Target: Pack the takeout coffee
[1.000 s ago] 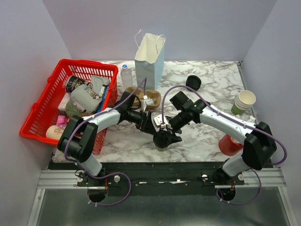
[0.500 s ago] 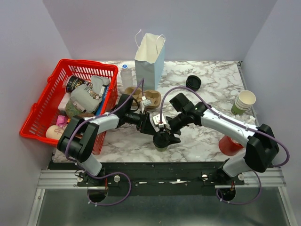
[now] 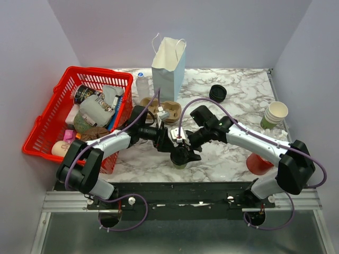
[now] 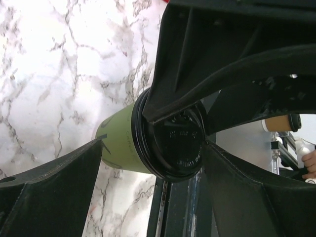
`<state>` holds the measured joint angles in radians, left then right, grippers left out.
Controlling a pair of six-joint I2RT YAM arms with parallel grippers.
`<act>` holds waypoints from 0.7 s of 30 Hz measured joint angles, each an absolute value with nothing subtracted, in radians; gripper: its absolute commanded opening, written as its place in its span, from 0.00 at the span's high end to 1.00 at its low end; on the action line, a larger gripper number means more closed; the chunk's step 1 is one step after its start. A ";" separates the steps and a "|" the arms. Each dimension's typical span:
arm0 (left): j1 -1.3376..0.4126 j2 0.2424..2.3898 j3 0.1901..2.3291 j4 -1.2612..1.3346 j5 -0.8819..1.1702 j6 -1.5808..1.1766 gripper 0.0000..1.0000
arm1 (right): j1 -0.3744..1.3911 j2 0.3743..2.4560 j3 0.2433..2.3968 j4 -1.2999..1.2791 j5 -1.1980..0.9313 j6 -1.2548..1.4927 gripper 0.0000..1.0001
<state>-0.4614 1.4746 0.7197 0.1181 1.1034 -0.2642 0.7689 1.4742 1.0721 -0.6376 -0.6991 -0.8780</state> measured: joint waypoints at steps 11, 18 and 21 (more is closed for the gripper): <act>-0.486 1.496 0.720 -0.020 1.085 -0.130 0.11 | 0.772 1.480 1.071 -0.626 -0.693 -0.862 0.21; -0.525 1.504 0.710 0.013 1.068 -0.171 0.12 | 0.772 1.488 1.073 -0.624 -0.690 -0.852 0.23; -0.532 1.488 0.644 0.146 1.065 -0.234 0.12 | 0.776 1.484 1.069 -0.619 -0.678 -0.841 0.23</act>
<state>-0.5316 1.4883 0.6441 0.1463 1.0653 -0.2344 0.7761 1.4841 1.0691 -0.6186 -0.6781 -0.8410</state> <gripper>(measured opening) 0.885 0.832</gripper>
